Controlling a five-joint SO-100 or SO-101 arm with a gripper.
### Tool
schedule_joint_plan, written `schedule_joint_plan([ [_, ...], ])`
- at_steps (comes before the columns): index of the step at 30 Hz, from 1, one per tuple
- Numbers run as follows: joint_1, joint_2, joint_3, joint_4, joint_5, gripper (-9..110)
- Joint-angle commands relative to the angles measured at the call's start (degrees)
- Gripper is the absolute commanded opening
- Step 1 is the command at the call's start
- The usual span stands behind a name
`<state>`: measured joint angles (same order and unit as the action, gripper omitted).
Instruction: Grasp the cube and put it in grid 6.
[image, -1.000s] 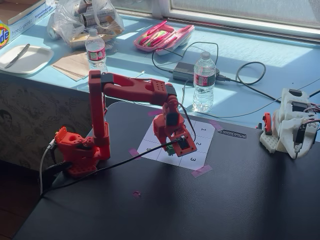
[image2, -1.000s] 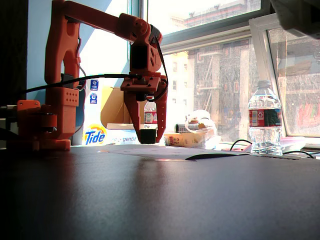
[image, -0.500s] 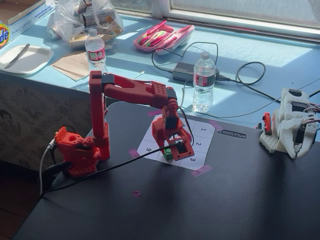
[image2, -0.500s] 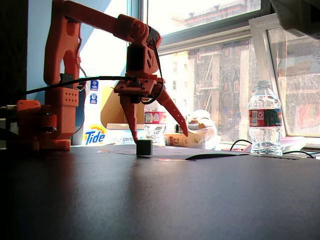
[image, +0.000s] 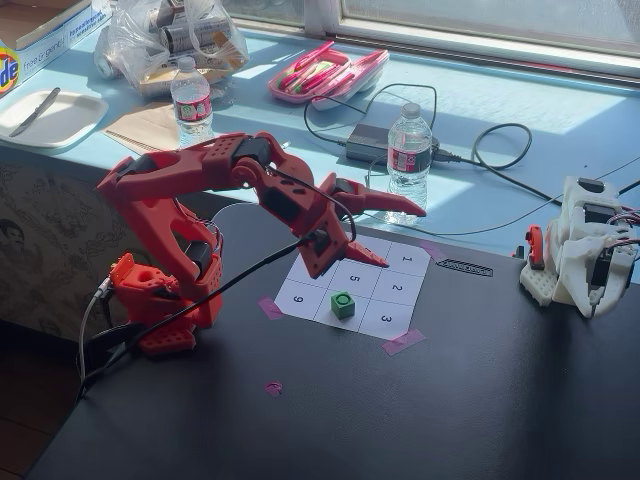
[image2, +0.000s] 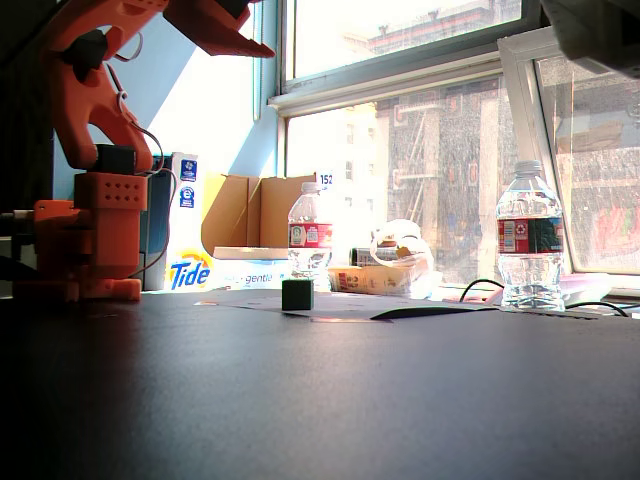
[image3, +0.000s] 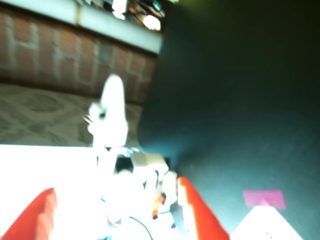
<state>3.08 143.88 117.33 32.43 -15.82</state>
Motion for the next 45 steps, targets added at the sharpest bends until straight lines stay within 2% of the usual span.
schedule_joint_plan([
  [1, 4.83, 17.49, 19.95, -8.70, -2.81, 36],
  [5, 7.29, 30.94, 34.45, -0.88, -2.46, 35],
  [10, 7.56, 45.09, 46.23, 15.03, -1.76, 29],
  [12, 7.47, 45.09, 47.02, 22.76, -1.32, 21],
  [18, 5.36, 45.09, 51.50, 36.04, -0.88, 18],
  [20, 4.22, 45.18, 52.12, 36.21, -1.14, 13],
  [21, 4.04, 45.18, 52.47, 36.04, -1.41, 3],
  [22, 3.96, 45.18, 53.00, 35.68, -1.41, 0],
  [45, 4.04, 45.18, 55.46, 32.43, -2.64, 0],
])
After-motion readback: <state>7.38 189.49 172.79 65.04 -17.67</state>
